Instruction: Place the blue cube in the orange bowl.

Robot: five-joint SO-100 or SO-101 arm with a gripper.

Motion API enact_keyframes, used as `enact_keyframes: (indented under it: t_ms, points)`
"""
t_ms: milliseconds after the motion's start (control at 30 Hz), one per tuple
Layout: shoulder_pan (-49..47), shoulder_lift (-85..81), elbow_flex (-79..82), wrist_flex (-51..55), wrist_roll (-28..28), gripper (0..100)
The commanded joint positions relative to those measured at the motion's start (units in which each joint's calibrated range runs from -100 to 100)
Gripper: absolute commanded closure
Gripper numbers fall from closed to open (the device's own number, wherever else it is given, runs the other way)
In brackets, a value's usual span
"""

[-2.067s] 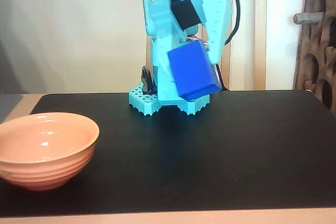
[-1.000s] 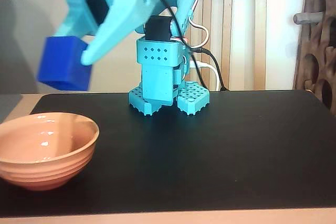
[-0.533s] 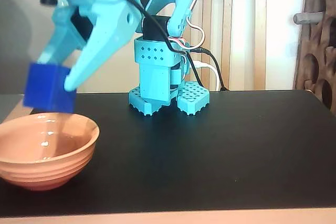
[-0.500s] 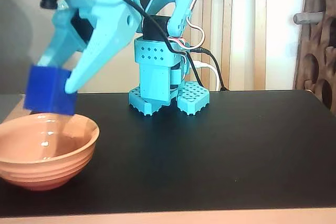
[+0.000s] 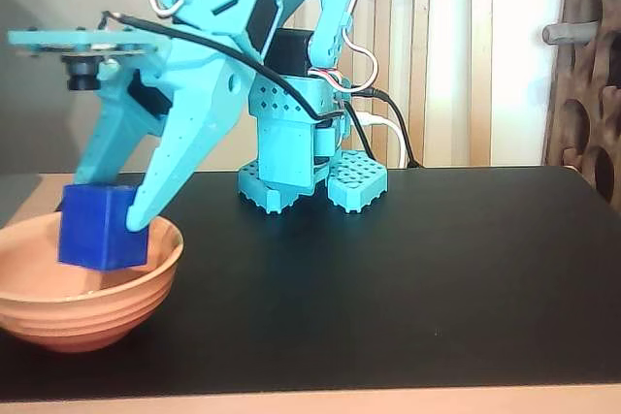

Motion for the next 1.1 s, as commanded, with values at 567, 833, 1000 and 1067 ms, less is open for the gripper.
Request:
enact_keyframes:
  t_ms: [567, 833, 1000, 1067]
  points:
    - [7.96, 3.75, -0.99, -2.11, 2.25, 85]
    - [7.76, 6.9, -1.17, -2.11, 2.3, 85]
    - [7.76, 8.95, -1.17, -2.11, 2.3, 85]
    - [7.76, 9.38, -1.17, -2.11, 2.3, 85]
